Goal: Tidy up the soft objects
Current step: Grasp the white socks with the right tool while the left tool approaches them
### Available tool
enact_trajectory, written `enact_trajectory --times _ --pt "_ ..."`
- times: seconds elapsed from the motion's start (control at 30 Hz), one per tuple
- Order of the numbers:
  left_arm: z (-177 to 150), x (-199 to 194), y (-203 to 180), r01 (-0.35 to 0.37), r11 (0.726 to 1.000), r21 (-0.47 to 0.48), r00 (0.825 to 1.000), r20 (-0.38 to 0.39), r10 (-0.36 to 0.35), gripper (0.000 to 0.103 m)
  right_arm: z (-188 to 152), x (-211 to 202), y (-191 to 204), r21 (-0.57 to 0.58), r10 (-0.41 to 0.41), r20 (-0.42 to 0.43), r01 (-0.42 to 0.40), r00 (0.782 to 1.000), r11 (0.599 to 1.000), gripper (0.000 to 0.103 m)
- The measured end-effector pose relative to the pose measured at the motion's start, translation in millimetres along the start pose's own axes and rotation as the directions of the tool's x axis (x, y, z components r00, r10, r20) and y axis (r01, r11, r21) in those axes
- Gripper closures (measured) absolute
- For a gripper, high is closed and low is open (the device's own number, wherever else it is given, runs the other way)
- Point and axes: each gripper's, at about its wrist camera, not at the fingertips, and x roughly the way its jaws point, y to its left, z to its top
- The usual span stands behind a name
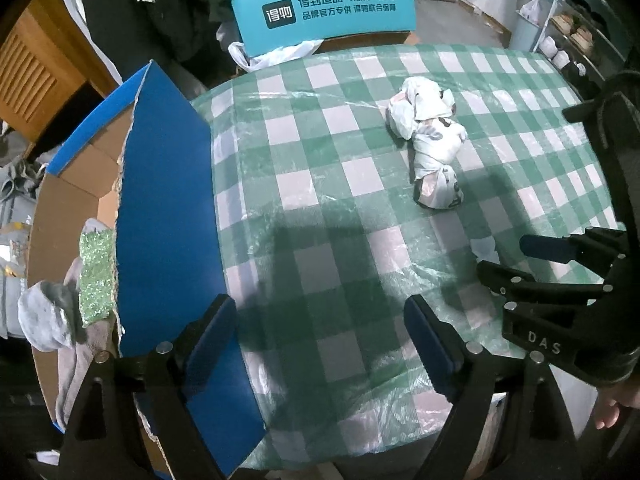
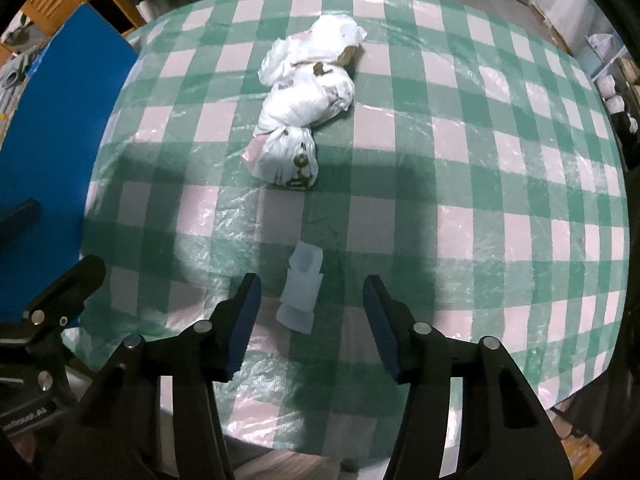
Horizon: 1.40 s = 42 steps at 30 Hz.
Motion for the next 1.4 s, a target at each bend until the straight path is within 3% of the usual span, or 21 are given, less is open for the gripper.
enact_trajectory --times 0.37,0.43,0.7,1.4 --pt "0.7 1.0 -7.6 0.020 1.000 0.016 1.000 -0.003 -0.020 0.016 -10.6 19.5 1.5 -0.021 -0.007 -0.019 0.006 1.000 1.000 0.075" --pt "1.1 2.2 -9.4 0.024 1.000 0.017 1.000 -0.006 -0.024 0.016 -10.0 19.7 1.6 -0.029 0.010 -0.017 -0.010 1.000 1.000 0.086" --pt "8.2 7.8 -14.1 0.034 0.999 0.017 0.999 -0.010 -0.034 0.016 -5.7 15.7 1.1 -0.023 0.022 -0.001 -0.022 1.000 0.999 0.089" --pt "63.2 34.3 -38.4 0.115 0.992 -0.048 0.993 -0.005 -0.116 0.016 24.9 -29.3 -69.8 0.083 -0.010 0.133 -0.001 0.991 0.997 0.089"
